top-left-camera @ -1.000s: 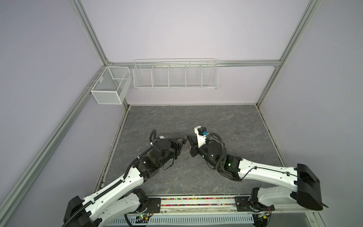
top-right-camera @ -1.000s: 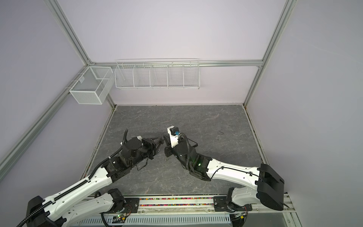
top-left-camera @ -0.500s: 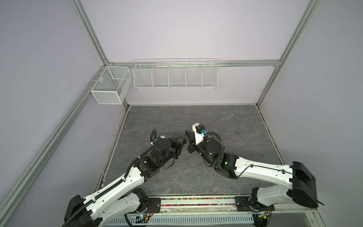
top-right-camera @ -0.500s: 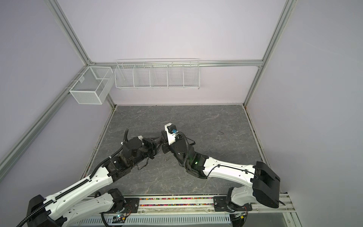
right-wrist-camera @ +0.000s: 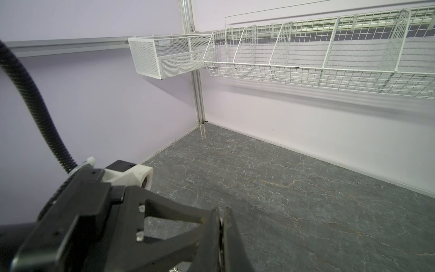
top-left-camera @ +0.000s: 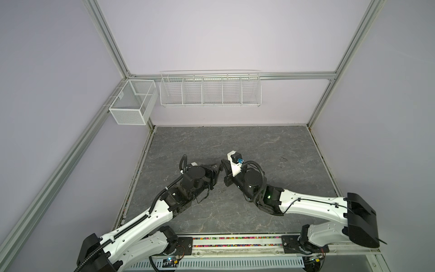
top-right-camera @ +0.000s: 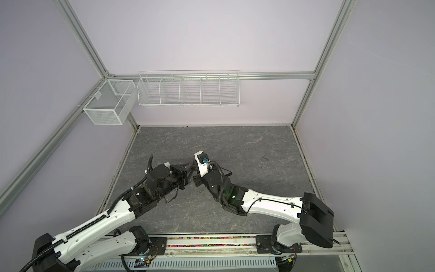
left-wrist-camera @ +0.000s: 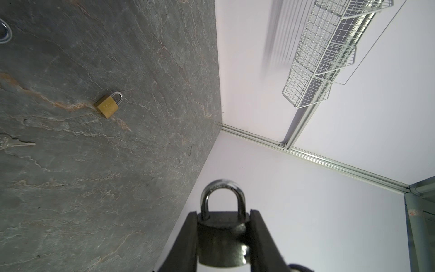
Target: Unlock with the key
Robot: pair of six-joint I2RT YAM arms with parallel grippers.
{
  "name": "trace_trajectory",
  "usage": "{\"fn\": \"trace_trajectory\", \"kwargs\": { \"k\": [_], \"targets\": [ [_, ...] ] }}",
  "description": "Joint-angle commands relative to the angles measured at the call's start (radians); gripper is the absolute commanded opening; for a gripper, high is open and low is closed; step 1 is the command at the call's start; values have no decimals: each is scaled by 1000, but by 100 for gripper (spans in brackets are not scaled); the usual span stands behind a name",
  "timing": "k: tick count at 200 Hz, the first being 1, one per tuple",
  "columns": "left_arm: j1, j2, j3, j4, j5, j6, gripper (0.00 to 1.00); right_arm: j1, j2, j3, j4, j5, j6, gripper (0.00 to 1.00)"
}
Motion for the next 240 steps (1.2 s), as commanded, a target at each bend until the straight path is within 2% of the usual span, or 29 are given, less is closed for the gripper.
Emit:
{"fn": "trace_trajectory", "kwargs": {
  "k": [1, 67, 195, 240],
  "targets": [
    [-2, -14, 10, 37, -44, -29, 0, 7, -32, -37, -2, 25, -29, 7],
    [-2, -17, 10, 31, -62, -30, 0, 10, -55, -52, -26, 52, -25, 7],
    [-2, 4, 26, 72, -26, -58, 0, -7, 10, -47, 219, 22, -75, 7],
    [-3, 21, 29, 83, 5, -59, 0, -8, 46, -10, 227, 39, -116, 7]
  ]
}}
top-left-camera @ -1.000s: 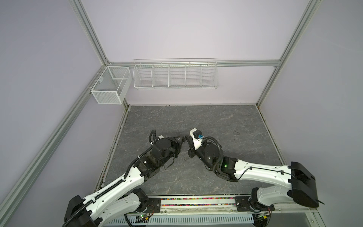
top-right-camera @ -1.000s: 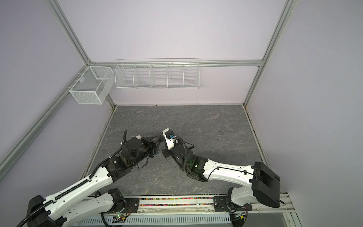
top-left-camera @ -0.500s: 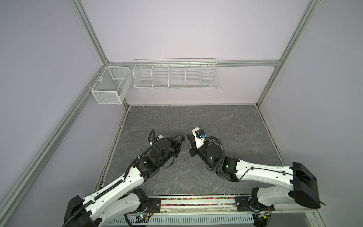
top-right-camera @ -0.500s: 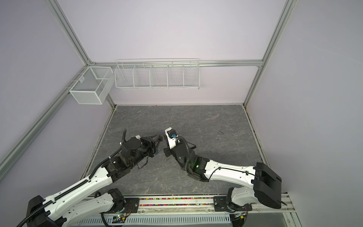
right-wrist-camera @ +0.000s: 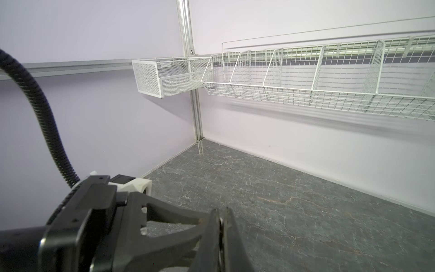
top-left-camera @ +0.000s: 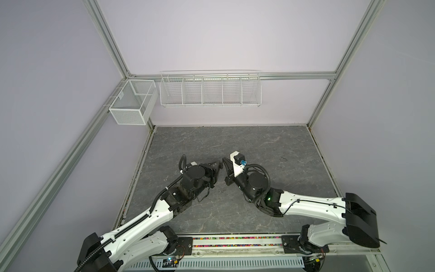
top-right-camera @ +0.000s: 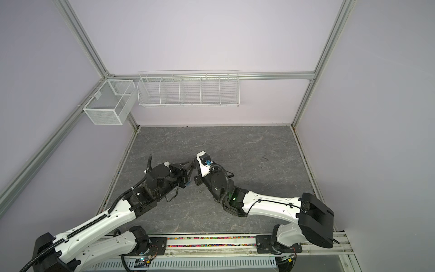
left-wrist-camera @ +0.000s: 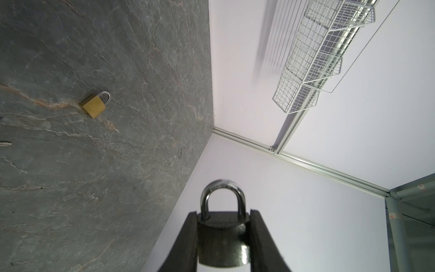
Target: Unlock with the key
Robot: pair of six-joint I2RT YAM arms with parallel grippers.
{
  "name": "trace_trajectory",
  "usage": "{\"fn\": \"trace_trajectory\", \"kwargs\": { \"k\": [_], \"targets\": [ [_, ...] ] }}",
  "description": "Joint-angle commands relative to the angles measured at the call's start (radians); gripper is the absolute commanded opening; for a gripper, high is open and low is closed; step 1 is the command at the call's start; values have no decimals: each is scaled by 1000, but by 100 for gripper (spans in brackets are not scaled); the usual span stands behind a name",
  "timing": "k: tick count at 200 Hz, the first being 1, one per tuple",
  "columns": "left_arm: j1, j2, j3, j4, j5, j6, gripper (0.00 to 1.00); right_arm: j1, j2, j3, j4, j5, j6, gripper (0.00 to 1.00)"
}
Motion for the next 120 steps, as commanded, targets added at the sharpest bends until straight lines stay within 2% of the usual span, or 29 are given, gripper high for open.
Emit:
{"fn": "trace_trajectory", "kwargs": {
  "k": [1, 59, 120],
  "targets": [
    [-2, 9, 29, 39, 19, -21, 0, -3, 33, 24, 54, 22, -50, 7],
    [-2, -1, 23, 34, 8, -23, 0, -6, 39, -1, 57, 55, -82, 7],
    [-1, -10, 11, 36, -37, -31, 0, 2, -21, -44, -18, 4, -60, 7]
  ]
}}
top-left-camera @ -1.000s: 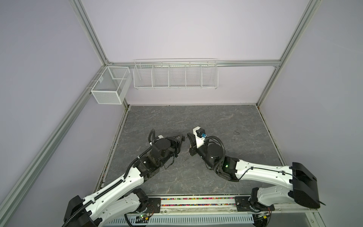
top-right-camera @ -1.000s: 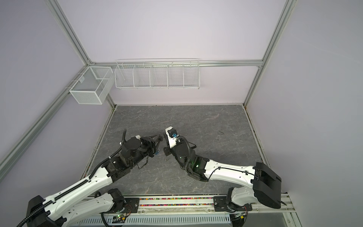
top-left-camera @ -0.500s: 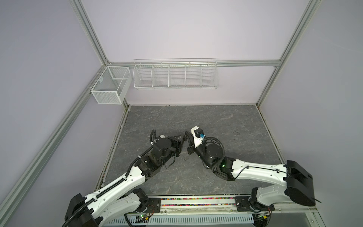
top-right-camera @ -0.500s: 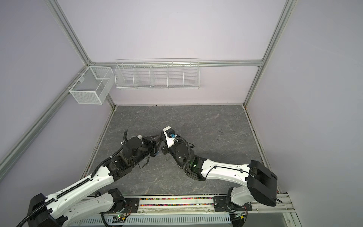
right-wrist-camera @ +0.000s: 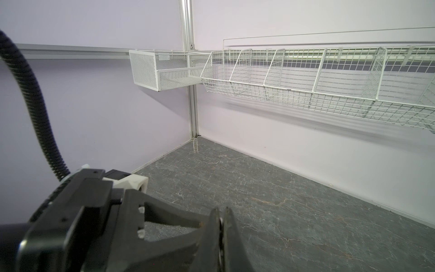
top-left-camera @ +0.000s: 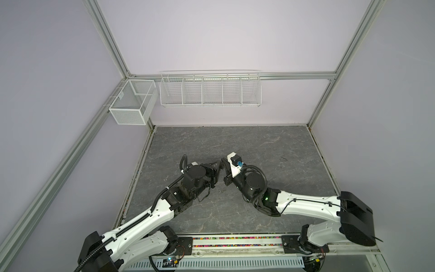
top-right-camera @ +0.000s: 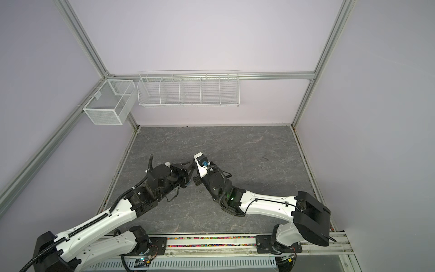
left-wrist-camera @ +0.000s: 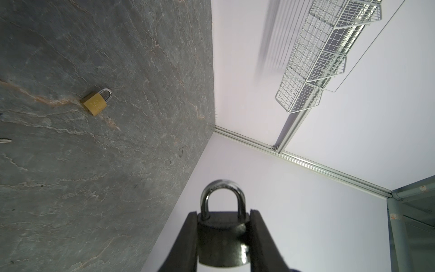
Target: Unlock with the key
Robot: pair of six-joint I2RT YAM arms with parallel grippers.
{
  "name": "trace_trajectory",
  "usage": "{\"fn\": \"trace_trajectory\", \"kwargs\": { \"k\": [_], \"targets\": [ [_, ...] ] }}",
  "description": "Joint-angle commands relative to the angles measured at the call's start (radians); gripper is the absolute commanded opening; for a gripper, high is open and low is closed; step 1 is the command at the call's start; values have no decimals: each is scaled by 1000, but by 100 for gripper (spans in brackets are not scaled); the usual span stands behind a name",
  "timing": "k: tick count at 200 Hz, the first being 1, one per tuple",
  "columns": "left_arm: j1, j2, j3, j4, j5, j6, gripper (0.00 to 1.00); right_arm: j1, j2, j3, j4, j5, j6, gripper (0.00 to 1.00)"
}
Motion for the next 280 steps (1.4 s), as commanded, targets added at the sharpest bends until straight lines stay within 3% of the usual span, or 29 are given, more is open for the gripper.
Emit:
{"fn": "trace_trajectory", "kwargs": {
  "k": [1, 92, 183, 280],
  "targets": [
    [-1, -19, 11, 32, -35, -25, 0, 4, -43, -35, -36, 2, -10, 7],
    [1, -24, 10, 27, -36, -24, 0, 5, -90, -15, -71, 5, -9, 7],
    [1, -16, 22, 31, -11, -15, 0, -12, 15, 79, -22, 5, -47, 7],
    [1, -25, 5, 50, -37, -23, 0, -9, -23, 55, -93, -29, -18, 7]
  ]
}}
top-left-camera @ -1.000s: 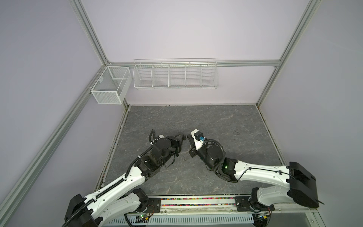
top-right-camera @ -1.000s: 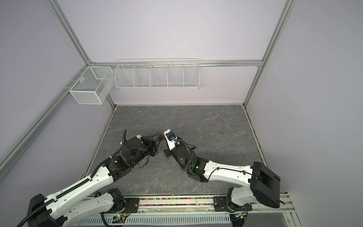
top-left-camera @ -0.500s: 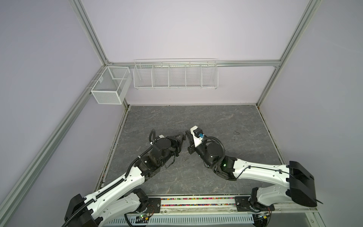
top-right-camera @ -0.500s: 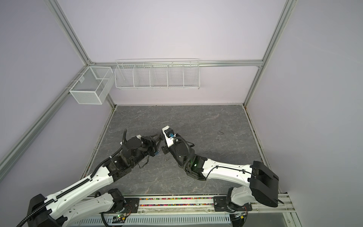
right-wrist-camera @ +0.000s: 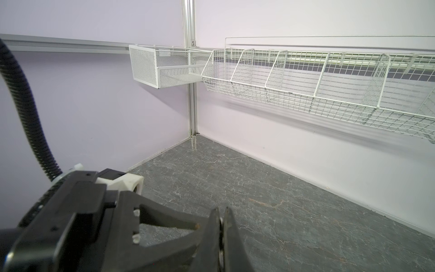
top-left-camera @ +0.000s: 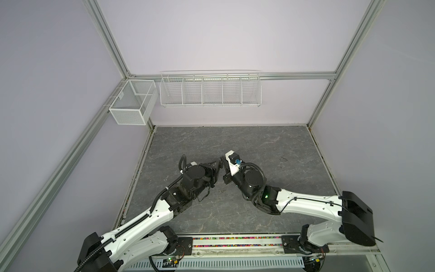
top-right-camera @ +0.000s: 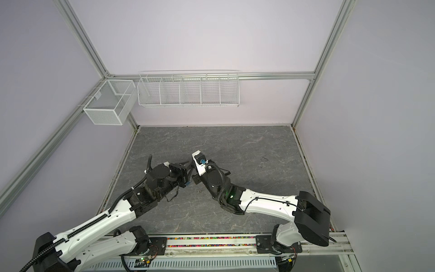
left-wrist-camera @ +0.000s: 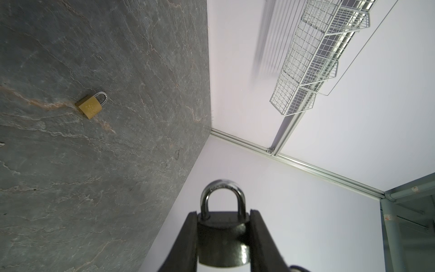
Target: Unlock with the key
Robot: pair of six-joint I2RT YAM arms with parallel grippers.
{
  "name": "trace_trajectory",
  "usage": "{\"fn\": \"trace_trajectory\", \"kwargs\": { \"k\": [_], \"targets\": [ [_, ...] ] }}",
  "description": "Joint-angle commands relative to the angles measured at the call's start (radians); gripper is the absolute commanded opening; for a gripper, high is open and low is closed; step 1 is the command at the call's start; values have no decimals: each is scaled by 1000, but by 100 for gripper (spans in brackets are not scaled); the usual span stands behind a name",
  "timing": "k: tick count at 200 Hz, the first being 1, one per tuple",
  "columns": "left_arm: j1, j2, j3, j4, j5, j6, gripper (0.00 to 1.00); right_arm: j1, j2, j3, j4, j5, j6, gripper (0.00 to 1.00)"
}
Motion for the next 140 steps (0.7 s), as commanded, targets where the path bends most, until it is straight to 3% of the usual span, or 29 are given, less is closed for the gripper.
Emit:
{"fn": "trace_trajectory", "kwargs": {
  "k": [1, 140],
  "targets": [
    [1, -17, 5, 44, -20, -19, 0, -1, -33, -2, -29, -16, 7, 7],
    [0, -18, 17, 29, -14, -14, 0, -4, -37, 9, -27, 31, -36, 7]
  ]
}}
